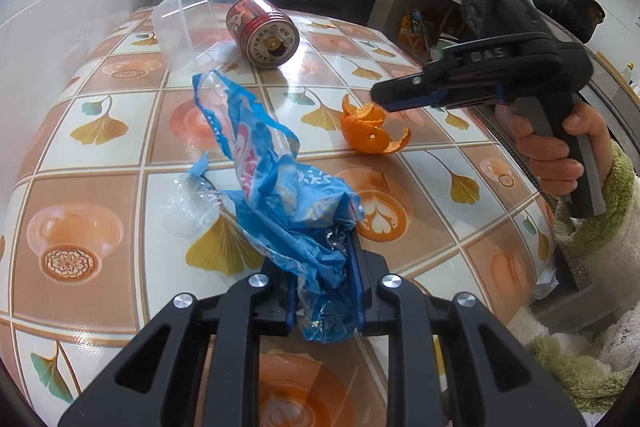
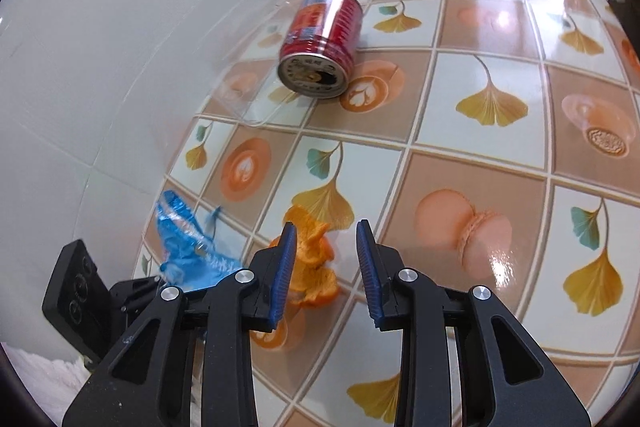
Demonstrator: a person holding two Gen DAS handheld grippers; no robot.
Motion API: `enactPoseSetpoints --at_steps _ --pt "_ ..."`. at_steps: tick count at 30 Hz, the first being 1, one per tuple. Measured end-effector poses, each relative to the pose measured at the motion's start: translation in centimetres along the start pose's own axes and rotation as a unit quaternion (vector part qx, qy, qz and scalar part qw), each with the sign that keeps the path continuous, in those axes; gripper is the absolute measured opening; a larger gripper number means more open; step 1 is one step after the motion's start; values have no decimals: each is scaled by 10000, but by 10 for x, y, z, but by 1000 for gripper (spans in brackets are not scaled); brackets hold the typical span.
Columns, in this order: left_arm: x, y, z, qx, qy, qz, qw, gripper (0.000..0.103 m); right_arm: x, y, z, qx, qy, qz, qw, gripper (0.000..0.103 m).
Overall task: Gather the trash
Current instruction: 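Close the right gripper on the orange peel, then carry the orange peel with right over the wastebasket while left carries the blue bag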
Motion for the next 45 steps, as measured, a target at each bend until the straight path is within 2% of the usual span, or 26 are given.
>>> enactPoseSetpoints --at_steps 2,8,16,23,31,37,42,45 --pt "0 0 0 -2 0 0 10000 19 2 -8 -2 111 72 -57 9999 30" --pt "0 0 0 -4 -3 -2 10000 19 14 -22 -12 298 396 -200 9986 11" --pt "-1 1 1 -11 6 25 10000 19 23 -20 -17 138 732 -487 9960 4" --pt "-5 2 4 50 85 -56 9999 18 19 7 -18 -262 616 -443 9968 4" --pt "-39 4 33 -77 -297 -269 9992 18 -15 75 -30 -1111 -68 -390 9930 4" --pt "-97 -11 76 -60 -924 -633 9937 18 -64 144 -59 -1980 -727 -776 9744 4" --pt "-179 -38 115 23 -1585 -1224 9797 18 -136 217 -99 -2617 -1426 -1501 9427 4" --pt "-239 -67 128 273 -1880 -1724 9665 18 -187 255 -134 -2821 -1977 -1978 9177 4"
Point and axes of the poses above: each gripper's, at about its wrist camera, not at the fingertips, and y roughly against the way its jaws point, x to its left, z to its top, the point moved 5 cm from there along -y, roughly the way its jaws point, and after that the axes turned 3 degrees about -x, right-handed, at the moved point
